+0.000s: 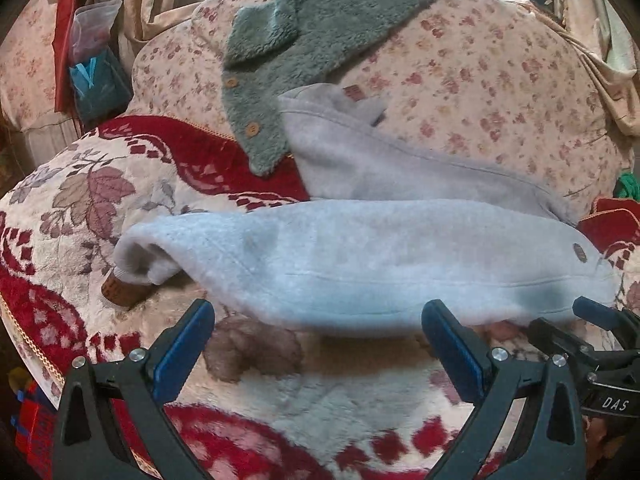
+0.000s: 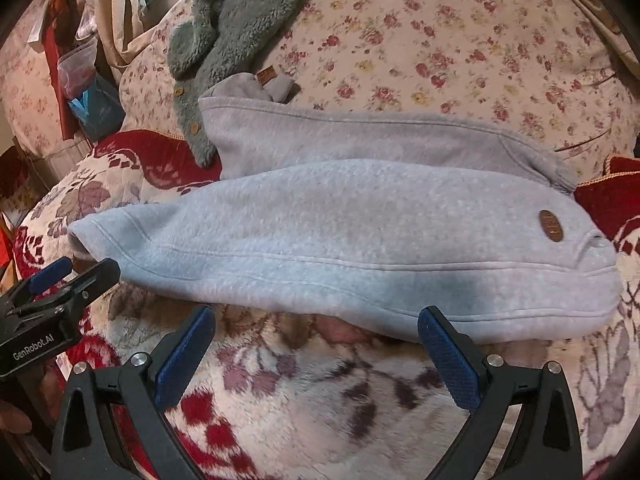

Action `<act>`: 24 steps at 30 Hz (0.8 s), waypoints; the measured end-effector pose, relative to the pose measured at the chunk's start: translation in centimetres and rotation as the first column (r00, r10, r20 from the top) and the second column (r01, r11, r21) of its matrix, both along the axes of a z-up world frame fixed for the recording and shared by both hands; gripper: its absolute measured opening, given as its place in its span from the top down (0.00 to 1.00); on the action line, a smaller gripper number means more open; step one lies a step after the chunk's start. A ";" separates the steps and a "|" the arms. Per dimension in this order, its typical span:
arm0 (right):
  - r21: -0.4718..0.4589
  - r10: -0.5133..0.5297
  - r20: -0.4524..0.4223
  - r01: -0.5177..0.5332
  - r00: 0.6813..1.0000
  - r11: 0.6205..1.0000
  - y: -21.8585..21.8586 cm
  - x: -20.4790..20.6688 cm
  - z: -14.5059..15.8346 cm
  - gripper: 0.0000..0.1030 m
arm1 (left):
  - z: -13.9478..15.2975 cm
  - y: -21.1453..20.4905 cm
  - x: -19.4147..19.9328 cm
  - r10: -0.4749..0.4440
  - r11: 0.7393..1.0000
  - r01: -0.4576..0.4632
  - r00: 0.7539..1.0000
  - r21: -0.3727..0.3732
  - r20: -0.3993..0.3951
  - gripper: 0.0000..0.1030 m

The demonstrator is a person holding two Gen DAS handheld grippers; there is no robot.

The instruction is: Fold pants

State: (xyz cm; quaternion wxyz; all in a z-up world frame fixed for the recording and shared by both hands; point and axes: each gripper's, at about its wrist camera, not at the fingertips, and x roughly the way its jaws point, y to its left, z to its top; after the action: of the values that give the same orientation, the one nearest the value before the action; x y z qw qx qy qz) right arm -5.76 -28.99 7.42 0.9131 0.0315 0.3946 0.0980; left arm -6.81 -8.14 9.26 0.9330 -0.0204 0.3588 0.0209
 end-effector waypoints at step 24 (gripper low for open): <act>0.005 -0.071 0.005 0.071 0.997 0.997 -4.4 -1.9 1.4 0.00 | 1.3 -3.9 -1.8 -0.016 1.000 0.016 0.999 0.009 0.037 0.00</act>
State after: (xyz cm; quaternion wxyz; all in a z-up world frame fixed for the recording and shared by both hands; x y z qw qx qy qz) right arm -7.69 -33.34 8.85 0.9169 0.0477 0.3906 0.0665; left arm -8.60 -12.01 10.52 0.9397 -0.0137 0.3414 0.0145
